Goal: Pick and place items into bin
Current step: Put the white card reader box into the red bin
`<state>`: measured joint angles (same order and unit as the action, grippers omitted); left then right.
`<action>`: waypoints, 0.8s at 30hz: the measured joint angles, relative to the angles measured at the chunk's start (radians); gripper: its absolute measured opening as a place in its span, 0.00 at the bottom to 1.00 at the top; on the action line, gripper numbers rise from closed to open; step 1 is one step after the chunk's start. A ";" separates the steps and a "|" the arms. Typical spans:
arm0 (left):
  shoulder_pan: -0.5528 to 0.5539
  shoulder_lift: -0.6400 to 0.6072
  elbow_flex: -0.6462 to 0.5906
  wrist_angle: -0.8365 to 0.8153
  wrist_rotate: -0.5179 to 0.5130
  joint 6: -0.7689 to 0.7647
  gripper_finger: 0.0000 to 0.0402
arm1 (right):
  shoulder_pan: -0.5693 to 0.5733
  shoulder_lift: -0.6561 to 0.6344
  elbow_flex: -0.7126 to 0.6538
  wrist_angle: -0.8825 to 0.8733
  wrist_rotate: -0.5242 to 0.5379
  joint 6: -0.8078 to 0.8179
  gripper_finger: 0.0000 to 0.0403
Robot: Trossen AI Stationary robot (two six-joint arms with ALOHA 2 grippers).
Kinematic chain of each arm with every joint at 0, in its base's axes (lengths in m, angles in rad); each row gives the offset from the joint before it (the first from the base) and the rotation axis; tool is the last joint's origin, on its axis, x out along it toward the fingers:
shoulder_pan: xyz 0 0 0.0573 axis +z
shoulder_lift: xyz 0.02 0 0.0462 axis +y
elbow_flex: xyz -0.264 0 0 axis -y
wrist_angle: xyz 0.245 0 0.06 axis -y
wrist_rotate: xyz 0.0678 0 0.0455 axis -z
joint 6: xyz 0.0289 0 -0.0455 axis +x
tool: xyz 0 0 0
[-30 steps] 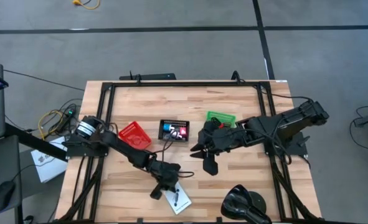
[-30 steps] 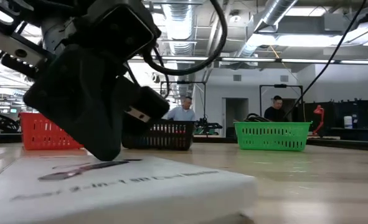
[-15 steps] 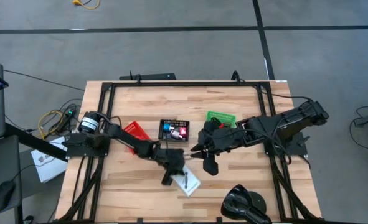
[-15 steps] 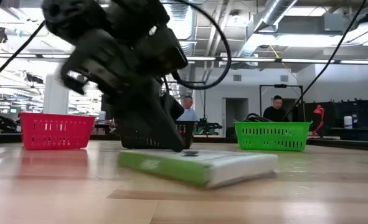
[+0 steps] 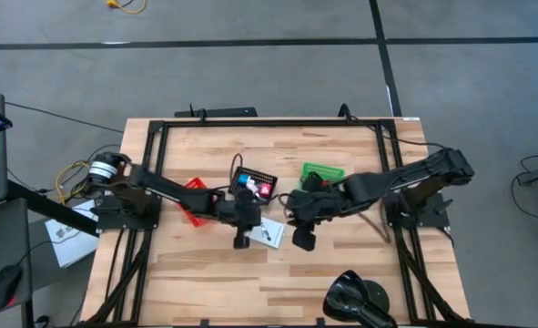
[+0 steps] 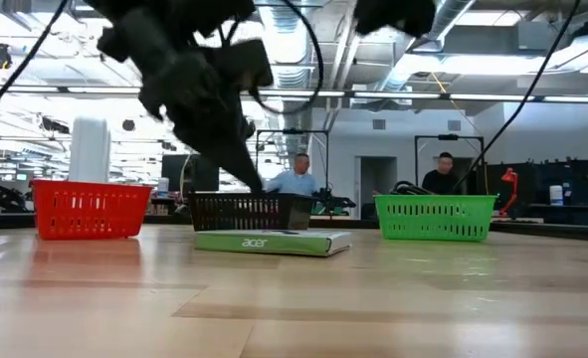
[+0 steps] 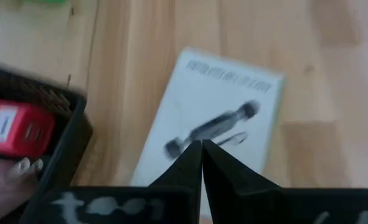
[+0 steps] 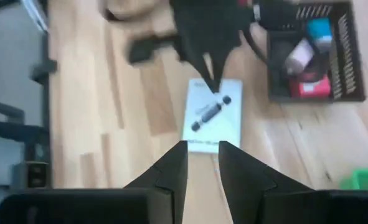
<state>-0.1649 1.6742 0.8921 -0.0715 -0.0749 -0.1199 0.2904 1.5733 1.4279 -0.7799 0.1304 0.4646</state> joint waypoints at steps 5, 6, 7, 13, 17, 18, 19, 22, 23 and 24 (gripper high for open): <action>-0.031 -0.073 0.003 -0.007 0.002 -0.032 0.00 | -0.024 0.112 -0.019 0.037 -0.001 -0.001 0.12; -0.035 -0.079 0.003 -0.024 0.003 -0.052 0.00 | -0.032 0.141 -0.020 0.056 -0.004 -0.002 0.09; -0.039 -0.081 0.002 -0.036 0.004 -0.077 0.00 | -0.040 0.167 -0.019 0.087 -0.018 -0.002 0.07; -0.028 -0.082 0.002 -0.193 0.035 -0.092 0.00 | -0.085 0.279 -0.018 0.103 -0.118 0.004 0.02; 0.002 -0.082 0.002 -0.269 0.043 -0.097 0.00 | -0.099 0.328 -0.018 0.129 -0.137 -0.001 0.01; 0.006 -0.082 0.002 -0.272 0.044 -0.098 0.00 | -0.102 0.337 -0.018 0.134 -0.141 -0.001 0.01; 0.008 -0.082 0.002 -0.278 0.045 -0.097 0.00 | -0.104 0.347 -0.018 0.129 -0.149 -0.001 0.01; 0.009 -0.082 0.002 -0.285 0.070 -0.038 0.00 | -0.105 0.366 -0.017 0.126 -0.185 -0.001 0.00; 0.009 -0.082 0.002 -0.284 0.076 -0.020 0.00 | -0.103 0.371 -0.017 0.127 -0.189 -0.001 0.00; 0.009 -0.082 0.002 -0.284 0.079 -0.007 0.00 | -0.103 0.377 -0.017 0.130 -0.193 -0.001 0.00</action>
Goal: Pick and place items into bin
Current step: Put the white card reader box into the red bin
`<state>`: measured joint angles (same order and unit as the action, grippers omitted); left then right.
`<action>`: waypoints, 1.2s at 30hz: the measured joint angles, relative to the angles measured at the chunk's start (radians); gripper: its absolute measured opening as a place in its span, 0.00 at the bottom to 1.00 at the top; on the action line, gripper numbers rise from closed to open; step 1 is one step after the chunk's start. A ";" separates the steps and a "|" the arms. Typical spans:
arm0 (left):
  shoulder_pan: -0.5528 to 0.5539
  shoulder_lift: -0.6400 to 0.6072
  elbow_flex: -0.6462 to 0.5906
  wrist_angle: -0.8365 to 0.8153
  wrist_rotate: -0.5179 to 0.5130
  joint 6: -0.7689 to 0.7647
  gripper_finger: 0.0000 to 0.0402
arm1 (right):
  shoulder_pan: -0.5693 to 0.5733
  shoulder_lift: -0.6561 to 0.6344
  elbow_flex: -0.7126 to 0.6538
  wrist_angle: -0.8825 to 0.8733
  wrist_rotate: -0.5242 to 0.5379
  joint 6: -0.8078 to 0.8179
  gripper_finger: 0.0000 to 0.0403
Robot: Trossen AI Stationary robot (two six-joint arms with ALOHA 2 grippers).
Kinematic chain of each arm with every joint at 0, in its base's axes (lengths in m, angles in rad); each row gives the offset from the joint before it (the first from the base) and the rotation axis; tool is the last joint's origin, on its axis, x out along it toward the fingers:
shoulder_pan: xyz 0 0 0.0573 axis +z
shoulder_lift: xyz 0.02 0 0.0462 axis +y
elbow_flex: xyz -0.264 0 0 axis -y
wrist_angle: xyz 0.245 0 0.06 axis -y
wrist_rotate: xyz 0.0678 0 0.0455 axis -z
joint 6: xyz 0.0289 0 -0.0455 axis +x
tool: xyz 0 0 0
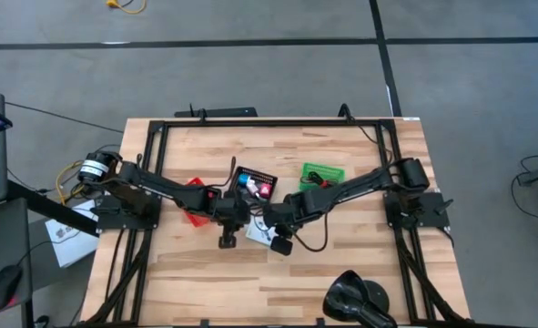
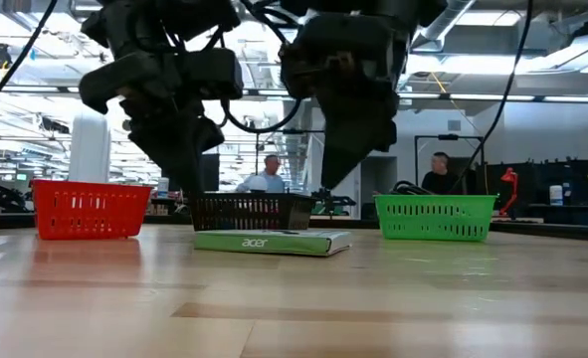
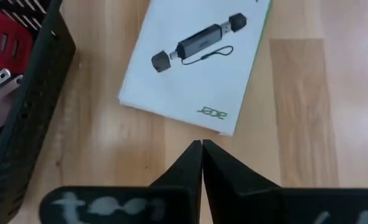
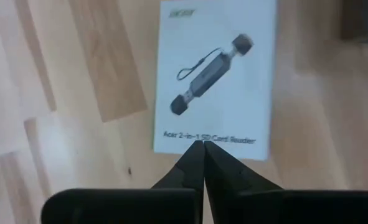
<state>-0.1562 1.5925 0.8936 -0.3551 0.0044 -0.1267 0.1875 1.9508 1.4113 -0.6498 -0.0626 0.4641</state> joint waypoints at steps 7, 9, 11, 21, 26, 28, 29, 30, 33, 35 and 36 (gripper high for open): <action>0.001 0.000 0.000 -0.032 -0.003 0.115 0.09 | 0.001 0.050 0.000 0.001 -0.015 0.026 0.00; 0.001 0.000 0.000 -0.041 -0.015 0.137 0.14 | 0.001 0.054 -0.001 -0.017 -0.018 0.026 0.00; 0.000 0.000 0.000 -0.041 -0.032 0.174 0.19 | 0.001 0.053 -0.001 -0.017 -0.018 0.026 0.00; -0.055 0.083 0.000 0.012 -0.114 0.384 0.36 | 0.002 0.079 -0.003 -0.029 -0.027 0.052 0.00; -0.095 0.151 0.000 0.087 -0.239 0.413 0.37 | 0.001 0.099 0.000 -0.022 -0.039 0.052 0.00; -0.111 0.157 0.002 0.103 -0.266 0.423 0.38 | 0.001 0.098 0.000 -0.020 -0.039 0.051 0.00; -0.118 0.158 0.002 0.105 -0.275 0.427 0.38 | 0.001 0.099 0.000 -0.015 -0.038 0.051 0.00; -0.125 0.159 0.001 0.109 -0.287 0.428 0.38 | 0.001 0.098 0.000 -0.016 -0.039 0.051 0.00; -0.151 0.157 0.001 0.129 -0.346 0.431 0.38 | 0.003 0.084 -0.002 -0.021 -0.038 0.051 0.00; -0.165 0.153 0.001 0.137 -0.378 0.442 0.38 | 0.002 0.075 -0.002 -0.017 -0.037 0.052 0.00; -0.170 0.153 0.001 0.141 -0.381 0.449 0.38 | 0.002 0.075 -0.001 -0.016 -0.037 0.052 0.00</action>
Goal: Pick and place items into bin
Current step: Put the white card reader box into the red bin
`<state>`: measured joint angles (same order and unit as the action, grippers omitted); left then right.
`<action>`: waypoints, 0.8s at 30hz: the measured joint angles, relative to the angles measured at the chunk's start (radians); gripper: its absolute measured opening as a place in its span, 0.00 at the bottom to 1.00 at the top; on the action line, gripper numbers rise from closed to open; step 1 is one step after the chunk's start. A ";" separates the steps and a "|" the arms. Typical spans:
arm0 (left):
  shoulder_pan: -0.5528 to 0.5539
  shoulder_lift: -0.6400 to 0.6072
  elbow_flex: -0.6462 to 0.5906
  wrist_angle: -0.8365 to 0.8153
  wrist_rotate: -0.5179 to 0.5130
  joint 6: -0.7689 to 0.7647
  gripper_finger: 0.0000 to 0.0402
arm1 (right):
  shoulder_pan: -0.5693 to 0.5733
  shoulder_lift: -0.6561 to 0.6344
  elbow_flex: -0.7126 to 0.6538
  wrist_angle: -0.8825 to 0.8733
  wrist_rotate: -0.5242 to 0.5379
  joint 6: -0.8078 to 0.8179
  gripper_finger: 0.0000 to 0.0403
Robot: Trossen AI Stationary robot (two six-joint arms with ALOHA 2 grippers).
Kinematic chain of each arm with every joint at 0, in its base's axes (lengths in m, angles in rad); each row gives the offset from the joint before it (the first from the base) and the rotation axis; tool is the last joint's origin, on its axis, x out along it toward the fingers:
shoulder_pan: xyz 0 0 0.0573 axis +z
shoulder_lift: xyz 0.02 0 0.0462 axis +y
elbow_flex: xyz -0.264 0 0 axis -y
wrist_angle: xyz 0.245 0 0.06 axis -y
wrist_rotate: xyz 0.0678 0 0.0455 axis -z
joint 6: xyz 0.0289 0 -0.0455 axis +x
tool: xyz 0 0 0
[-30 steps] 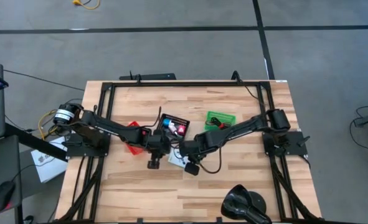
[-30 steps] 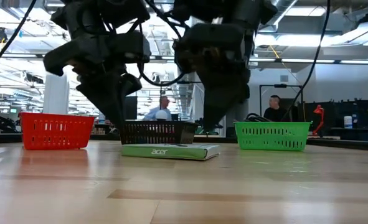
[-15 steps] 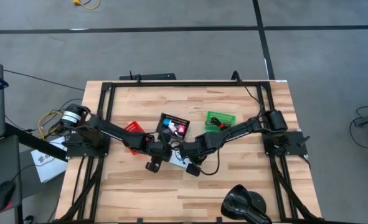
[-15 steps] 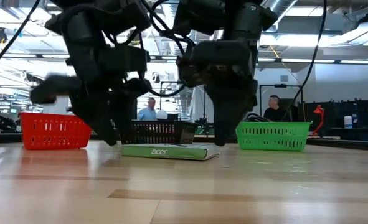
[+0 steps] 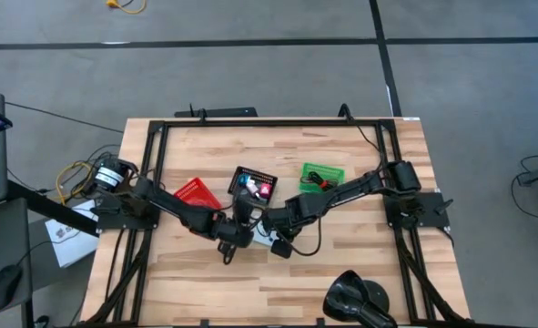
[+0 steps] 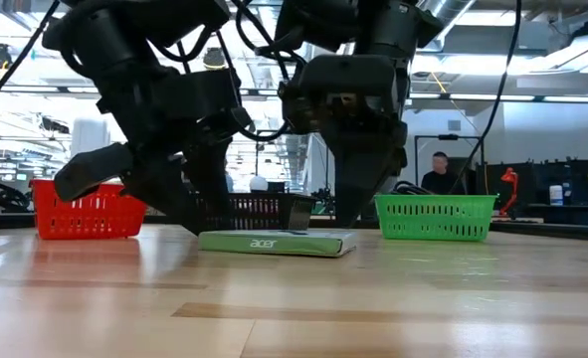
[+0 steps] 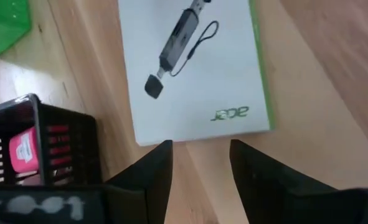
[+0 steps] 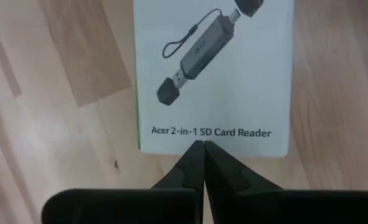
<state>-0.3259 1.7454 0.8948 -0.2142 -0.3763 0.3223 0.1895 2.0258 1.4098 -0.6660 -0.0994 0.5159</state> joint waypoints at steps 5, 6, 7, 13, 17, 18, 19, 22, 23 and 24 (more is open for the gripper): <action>-0.016 0.000 0.000 0.008 0.003 0.002 0.38 | 0.000 0.010 0.000 -0.002 -0.005 0.000 0.00; -0.017 0.000 0.000 0.006 0.004 0.002 0.38 | 0.000 0.012 0.000 -0.009 -0.006 0.002 0.00; -0.018 0.000 0.000 0.006 0.004 0.001 0.38 | 0.000 0.012 0.000 -0.010 -0.006 0.009 0.00; -0.018 0.000 0.000 0.007 0.002 0.000 0.38 | 0.002 0.011 0.000 -0.023 -0.008 0.034 0.00; -0.018 0.000 0.000 0.030 0.006 0.000 0.38 | 0.007 0.021 -0.006 -0.015 -0.008 0.037 0.00; -0.018 0.000 0.000 0.036 0.006 0.000 0.38 | 0.006 0.021 -0.009 -0.016 -0.008 0.039 0.00; -0.018 0.000 0.000 0.040 0.007 0.001 0.38 | 0.006 0.021 -0.010 -0.016 -0.008 0.044 0.00; -0.018 0.000 0.000 0.053 0.032 0.008 0.38 | 0.006 0.020 -0.025 0.000 -0.012 0.045 0.00; -0.018 0.000 0.000 0.056 0.038 0.008 0.38 | 0.006 0.019 -0.027 0.003 -0.012 0.045 0.00; -0.018 0.000 0.000 0.058 0.043 0.008 0.38 | 0.007 0.019 -0.028 0.003 -0.013 0.045 0.00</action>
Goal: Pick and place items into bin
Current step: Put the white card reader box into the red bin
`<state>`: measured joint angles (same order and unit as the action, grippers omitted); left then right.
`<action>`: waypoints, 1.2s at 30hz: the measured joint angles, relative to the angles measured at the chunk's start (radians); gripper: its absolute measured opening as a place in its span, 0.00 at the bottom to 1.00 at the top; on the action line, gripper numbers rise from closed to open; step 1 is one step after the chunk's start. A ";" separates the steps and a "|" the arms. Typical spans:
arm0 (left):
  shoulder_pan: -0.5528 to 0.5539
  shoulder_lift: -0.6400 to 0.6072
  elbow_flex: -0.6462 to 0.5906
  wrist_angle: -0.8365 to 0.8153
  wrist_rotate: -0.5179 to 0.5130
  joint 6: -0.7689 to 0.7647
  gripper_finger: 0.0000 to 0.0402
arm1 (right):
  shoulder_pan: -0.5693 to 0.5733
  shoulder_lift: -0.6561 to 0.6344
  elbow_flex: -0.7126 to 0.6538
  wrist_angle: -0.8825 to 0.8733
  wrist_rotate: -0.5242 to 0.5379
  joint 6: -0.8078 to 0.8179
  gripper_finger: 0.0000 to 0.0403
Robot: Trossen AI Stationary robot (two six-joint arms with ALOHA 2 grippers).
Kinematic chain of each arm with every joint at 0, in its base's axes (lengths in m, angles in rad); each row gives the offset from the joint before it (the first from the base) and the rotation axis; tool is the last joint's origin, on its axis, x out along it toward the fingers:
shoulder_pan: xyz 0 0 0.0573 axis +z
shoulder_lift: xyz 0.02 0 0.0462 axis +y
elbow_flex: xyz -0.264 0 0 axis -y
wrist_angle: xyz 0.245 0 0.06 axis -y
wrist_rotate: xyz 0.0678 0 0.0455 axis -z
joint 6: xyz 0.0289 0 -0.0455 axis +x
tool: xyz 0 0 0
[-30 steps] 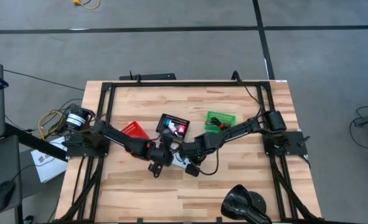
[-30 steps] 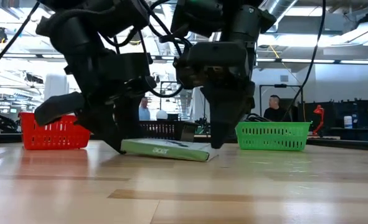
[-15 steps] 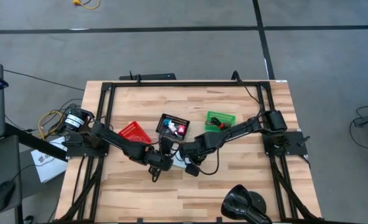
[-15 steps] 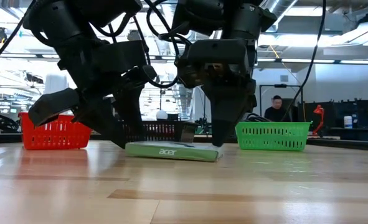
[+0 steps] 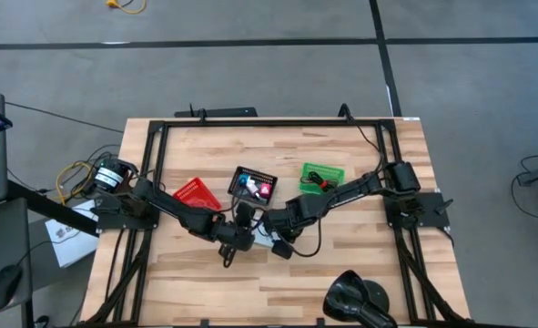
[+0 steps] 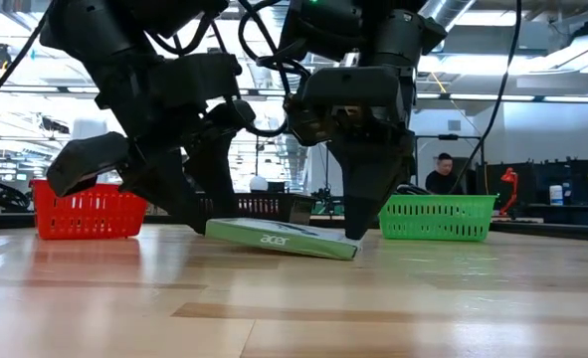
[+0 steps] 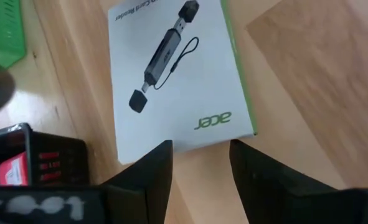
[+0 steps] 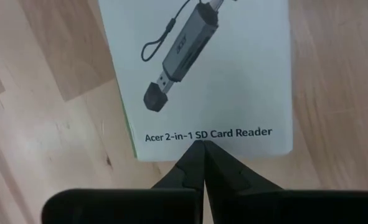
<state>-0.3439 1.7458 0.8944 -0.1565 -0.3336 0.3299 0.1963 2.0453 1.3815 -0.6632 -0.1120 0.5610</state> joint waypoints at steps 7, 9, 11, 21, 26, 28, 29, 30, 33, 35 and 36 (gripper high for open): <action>0.000 0.000 -0.001 0.037 0.016 0.009 0.38 | 0.001 -0.002 -0.002 0.002 -0.015 0.000 0.00; -0.003 0.000 -0.001 0.051 0.016 0.020 0.38 | 0.006 -0.002 -0.003 0.002 -0.016 0.000 0.00; -0.007 0.000 -0.001 0.066 0.020 0.028 0.38 | 0.012 -0.002 -0.003 0.005 -0.014 0.000 0.00; -0.032 0.000 -0.002 0.167 0.011 0.078 0.38 | 0.019 0.000 -0.005 0.007 -0.007 -0.011 0.00; -0.036 0.000 -0.002 0.172 -0.005 0.059 0.38 | 0.019 0.000 -0.006 0.014 -0.001 -0.020 0.00; -0.039 0.000 -0.002 0.186 -0.023 0.037 0.38 | 0.028 0.000 -0.006 0.018 0.007 -0.021 0.00; -0.039 0.000 -0.002 0.192 -0.026 0.030 0.38 | 0.033 0.000 -0.002 0.013 0.018 -0.020 0.00; -0.039 0.000 -0.002 0.194 -0.027 0.030 0.38 | 0.039 -0.001 0.005 0.003 0.032 -0.020 0.00; -0.042 0.000 -0.001 0.174 -0.034 0.041 0.38 | 0.052 -0.008 0.006 -0.002 0.058 -0.019 0.00; -0.048 0.000 -0.001 0.137 -0.051 0.048 0.38 | 0.056 -0.008 0.007 0.005 0.058 -0.024 0.00; -0.052 0.000 -0.001 0.125 -0.058 0.049 0.38 | 0.057 -0.008 0.007 0.011 0.059 -0.036 0.00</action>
<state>-0.3957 1.7462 0.8936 -0.0311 -0.3915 0.3787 0.2537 2.0371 1.3888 -0.6522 -0.0534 0.5249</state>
